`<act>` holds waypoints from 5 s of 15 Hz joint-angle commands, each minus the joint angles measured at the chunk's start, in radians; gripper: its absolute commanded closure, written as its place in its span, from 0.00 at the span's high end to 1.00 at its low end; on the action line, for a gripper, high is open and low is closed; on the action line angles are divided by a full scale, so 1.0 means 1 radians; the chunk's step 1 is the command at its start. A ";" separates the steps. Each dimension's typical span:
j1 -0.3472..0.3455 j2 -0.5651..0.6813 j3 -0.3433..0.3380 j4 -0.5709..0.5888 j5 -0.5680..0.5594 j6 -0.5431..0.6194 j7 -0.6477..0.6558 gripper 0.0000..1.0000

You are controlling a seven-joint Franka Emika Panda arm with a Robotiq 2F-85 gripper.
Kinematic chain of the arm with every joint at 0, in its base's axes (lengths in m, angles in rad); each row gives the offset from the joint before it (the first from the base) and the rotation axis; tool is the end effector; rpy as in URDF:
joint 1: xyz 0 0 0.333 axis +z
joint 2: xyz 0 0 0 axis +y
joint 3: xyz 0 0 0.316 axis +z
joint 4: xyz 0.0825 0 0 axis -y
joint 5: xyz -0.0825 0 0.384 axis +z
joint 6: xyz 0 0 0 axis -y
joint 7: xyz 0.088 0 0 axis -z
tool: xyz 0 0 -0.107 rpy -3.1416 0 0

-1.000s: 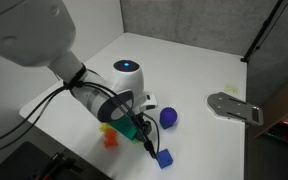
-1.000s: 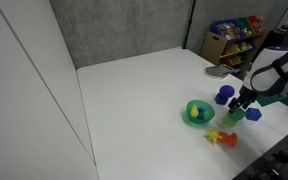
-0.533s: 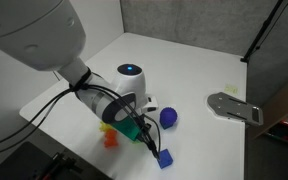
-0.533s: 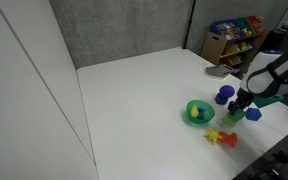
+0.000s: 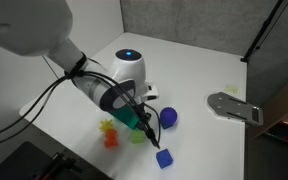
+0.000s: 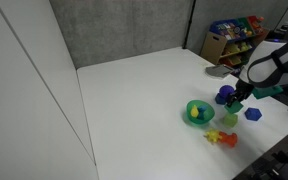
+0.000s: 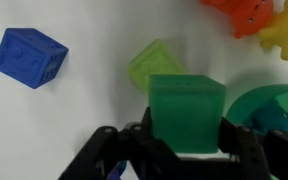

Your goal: Put the dark green bowl on the dark blue block then place the ball on top of them

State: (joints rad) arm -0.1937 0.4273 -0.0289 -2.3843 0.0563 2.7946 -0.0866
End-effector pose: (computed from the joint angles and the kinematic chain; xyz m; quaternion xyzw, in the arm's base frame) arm 0.4817 -0.1127 0.1415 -0.9956 0.0932 0.0076 0.0046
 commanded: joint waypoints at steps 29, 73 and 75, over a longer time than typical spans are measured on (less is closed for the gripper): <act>-0.207 0.254 -0.131 0.664 0.162 -0.381 0.037 0.28; -0.076 0.328 -0.096 0.632 0.096 -0.398 0.045 0.28; -0.070 0.333 -0.107 0.630 0.077 -0.381 0.052 0.28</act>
State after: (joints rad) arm -0.2771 0.7654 -0.1165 -1.7370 0.1667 2.3811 -0.0445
